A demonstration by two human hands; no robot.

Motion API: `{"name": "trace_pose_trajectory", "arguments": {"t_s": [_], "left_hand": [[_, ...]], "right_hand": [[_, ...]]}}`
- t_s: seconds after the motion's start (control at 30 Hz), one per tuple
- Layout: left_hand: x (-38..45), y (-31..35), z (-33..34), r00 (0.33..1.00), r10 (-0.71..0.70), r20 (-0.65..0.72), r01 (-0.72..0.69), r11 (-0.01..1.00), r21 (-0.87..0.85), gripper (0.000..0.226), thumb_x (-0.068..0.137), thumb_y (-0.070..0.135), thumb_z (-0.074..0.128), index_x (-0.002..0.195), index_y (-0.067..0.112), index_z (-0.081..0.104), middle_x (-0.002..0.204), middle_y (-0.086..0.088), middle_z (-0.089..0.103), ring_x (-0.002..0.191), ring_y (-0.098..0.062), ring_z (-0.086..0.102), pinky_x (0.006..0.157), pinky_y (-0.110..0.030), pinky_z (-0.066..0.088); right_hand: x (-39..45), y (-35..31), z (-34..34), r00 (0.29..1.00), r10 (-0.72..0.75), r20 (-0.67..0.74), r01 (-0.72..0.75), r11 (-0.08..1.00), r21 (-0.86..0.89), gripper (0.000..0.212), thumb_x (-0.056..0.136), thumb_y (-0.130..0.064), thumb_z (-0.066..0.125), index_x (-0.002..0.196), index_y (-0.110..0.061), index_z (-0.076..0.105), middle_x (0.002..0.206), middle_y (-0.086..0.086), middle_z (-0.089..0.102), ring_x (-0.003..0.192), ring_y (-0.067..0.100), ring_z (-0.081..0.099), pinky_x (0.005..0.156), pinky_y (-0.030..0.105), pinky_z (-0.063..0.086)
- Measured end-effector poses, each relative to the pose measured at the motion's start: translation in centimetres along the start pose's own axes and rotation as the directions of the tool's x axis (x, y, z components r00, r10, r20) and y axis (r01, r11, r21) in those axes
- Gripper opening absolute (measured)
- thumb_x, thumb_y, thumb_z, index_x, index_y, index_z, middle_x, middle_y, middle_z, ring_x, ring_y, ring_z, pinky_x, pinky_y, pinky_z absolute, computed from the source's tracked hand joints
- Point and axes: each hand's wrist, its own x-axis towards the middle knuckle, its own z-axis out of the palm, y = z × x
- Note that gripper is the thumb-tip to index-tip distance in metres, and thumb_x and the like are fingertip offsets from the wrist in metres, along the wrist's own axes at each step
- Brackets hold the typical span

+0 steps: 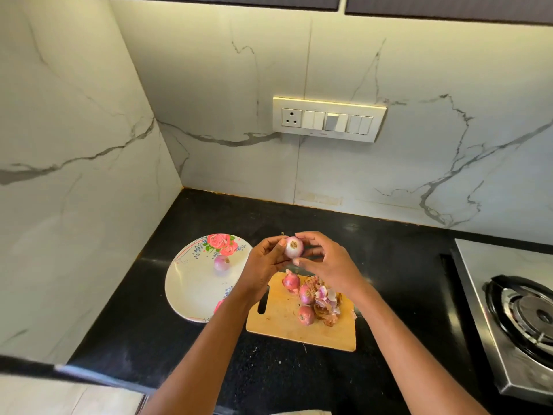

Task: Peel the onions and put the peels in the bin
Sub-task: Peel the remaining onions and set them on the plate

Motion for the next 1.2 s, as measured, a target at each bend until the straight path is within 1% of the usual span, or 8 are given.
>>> {"name": "trace_pose_trajectory", "arguments": {"t_s": [0.17,0.33,0.5,0.67,0.77,0.87,0.97,1.2], "left_hand": [[-0.9,-1.4,-3.7,0.986,-0.043,-0.162,0.044,0.999,0.002,0.026,0.100,0.027,0.060,0.124,0.017,0.061,0.119,-0.007,0.072,0.102,-0.019,0.074,0.088,-0.032,0.061],[-1.8,-2.1,-10.2,0.930,-0.198,-0.311,0.197,0.980,-0.035,0.022,0.105,0.016,0.053,0.125,0.015,0.064,0.117,-0.007,0.071,0.103,-0.020,0.072,0.088,-0.030,0.060],[-2.9,-4.1,-15.4,0.868,-0.291,-0.403,0.270,0.957,-0.110,0.023,0.104,0.007,0.052,0.124,0.006,0.065,0.110,-0.012,0.067,0.090,-0.021,0.067,0.078,-0.029,0.057],[-2.8,-6.0,-17.4,0.848,-0.325,-0.419,0.346,0.938,-0.029,0.018,0.104,0.009,0.052,0.115,0.014,0.065,0.106,-0.010,0.068,0.088,-0.024,0.064,0.091,-0.038,0.052],[-2.2,-6.9,-17.5,0.843,-0.355,-0.404,0.393,0.920,0.011,0.018,0.104,0.012,0.053,0.117,0.018,0.064,0.107,-0.006,0.069,0.092,-0.021,0.068,0.095,-0.039,0.055],[-1.5,-7.4,-17.6,0.847,-0.362,-0.388,0.415,0.908,0.058,0.020,0.105,0.017,0.053,0.122,0.021,0.062,0.108,-0.002,0.067,0.090,-0.016,0.068,0.082,-0.030,0.056],[-0.7,-7.7,-17.5,0.848,-0.372,-0.377,0.430,0.899,0.080,0.025,0.105,0.017,0.053,0.129,0.019,0.061,0.108,-0.003,0.068,0.089,-0.015,0.068,0.074,-0.024,0.055],[0.5,-8.1,-17.2,0.852,-0.397,-0.342,0.445,0.893,0.071,0.029,0.104,0.017,0.055,0.133,0.017,0.059,0.109,-0.006,0.068,0.097,-0.022,0.069,0.097,-0.039,0.057]], "right_hand": [[2.0,-0.8,4.6,0.998,-0.012,0.069,0.016,0.998,-0.056,0.043,0.084,-0.030,0.083,0.118,-0.039,0.058,0.108,-0.019,0.069,0.097,-0.002,0.066,0.084,0.021,0.056],[6.0,-2.4,11.3,0.983,-0.021,0.185,0.047,0.990,-0.136,0.045,0.078,-0.021,0.088,0.115,-0.026,0.063,0.106,-0.004,0.068,0.086,0.007,0.069,0.069,0.013,0.052],[8.1,-1.5,17.2,0.982,0.044,0.184,-0.003,0.977,-0.215,0.043,0.078,-0.011,0.085,0.114,-0.015,0.062,0.106,0.001,0.065,0.091,0.021,0.066,0.073,0.028,0.049],[8.5,1.0,20.7,0.986,0.098,0.132,-0.057,0.957,-0.283,0.035,0.083,-0.018,0.079,0.108,-0.024,0.056,0.111,0.005,0.065,0.094,0.023,0.061,0.071,0.028,0.042],[8.2,1.7,21.6,0.989,0.112,0.096,-0.078,0.949,-0.304,0.030,0.086,-0.020,0.074,0.100,-0.030,0.050,0.106,0.002,0.061,0.092,0.024,0.060,0.069,0.035,0.048],[8.2,2.0,21.7,0.990,0.123,0.067,-0.095,0.939,-0.330,0.026,0.088,-0.021,0.070,0.101,-0.028,0.049,0.105,0.001,0.057,0.092,0.023,0.058,0.072,0.041,0.053],[8.5,2.2,21.5,0.989,0.116,0.096,-0.080,0.945,-0.318,0.033,0.087,-0.022,0.076,0.104,-0.027,0.049,0.107,0.001,0.053,0.093,0.021,0.056,0.069,0.033,0.048],[8.8,2.5,21.5,0.989,0.105,0.101,-0.059,0.922,-0.384,0.046,0.084,-0.031,0.082,0.113,-0.024,0.046,0.115,0.001,0.053,0.100,0.022,0.059,0.071,0.033,0.051]]}}
